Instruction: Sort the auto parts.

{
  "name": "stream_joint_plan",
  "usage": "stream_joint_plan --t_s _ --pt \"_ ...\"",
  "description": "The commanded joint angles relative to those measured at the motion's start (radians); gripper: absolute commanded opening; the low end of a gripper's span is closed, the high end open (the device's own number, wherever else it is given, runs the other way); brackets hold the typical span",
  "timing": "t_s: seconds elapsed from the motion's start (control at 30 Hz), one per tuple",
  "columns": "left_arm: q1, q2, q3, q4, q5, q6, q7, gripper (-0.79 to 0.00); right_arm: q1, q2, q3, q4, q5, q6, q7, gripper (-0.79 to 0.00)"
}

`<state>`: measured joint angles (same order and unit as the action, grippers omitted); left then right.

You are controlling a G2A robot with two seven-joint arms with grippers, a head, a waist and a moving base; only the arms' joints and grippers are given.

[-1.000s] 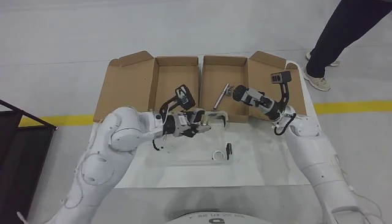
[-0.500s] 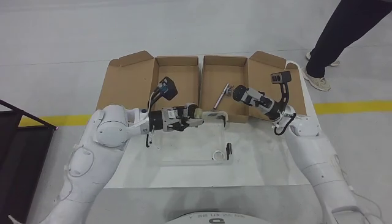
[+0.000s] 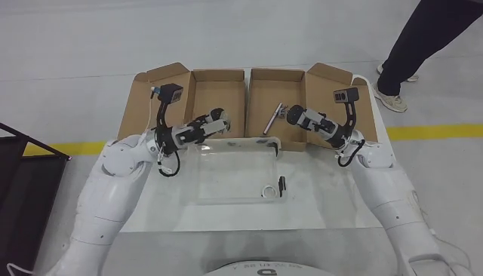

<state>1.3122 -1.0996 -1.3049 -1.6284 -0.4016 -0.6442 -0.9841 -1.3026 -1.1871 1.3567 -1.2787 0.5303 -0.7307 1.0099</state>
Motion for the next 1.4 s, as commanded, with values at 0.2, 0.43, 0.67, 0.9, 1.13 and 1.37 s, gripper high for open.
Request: stream_joint_plan --t_s 0.2,0.43,0.67,0.9,1.13,1.37 --pt "-0.003 0.002 -0.006 0.001 0.033 0.002 -0.005 -0.785 0.0 0.0 0.0 0.0 0.0 0.0 0.0 0.0" --pt "0.0 -0.006 0.008 -0.029 -0.478 0.14 -0.101 -0.785 0.0 0.0 0.0 0.0 0.0 0.0 0.0 0.0" --pt "-0.002 -0.018 -0.012 0.008 -0.95 0.333 -0.285 -0.785 0.0 0.0 0.0 0.0 0.0 0.0 0.0 0.0" --pt "-0.015 -0.04 0.018 0.058 -1.202 0.501 -0.374 -0.785 0.0 0.0 0.0 0.0 0.0 0.0 0.0 0.0" --pt "-0.029 -0.053 0.02 0.067 -1.196 0.532 -0.427 -0.785 0.0 0.0 0.0 0.0 0.0 0.0 0.0 0.0" --pt "-0.042 -0.06 -0.024 0.046 -1.065 0.37 -0.499 -0.785 0.0 0.0 0.0 0.0 0.0 0.0 0.0 0.0"
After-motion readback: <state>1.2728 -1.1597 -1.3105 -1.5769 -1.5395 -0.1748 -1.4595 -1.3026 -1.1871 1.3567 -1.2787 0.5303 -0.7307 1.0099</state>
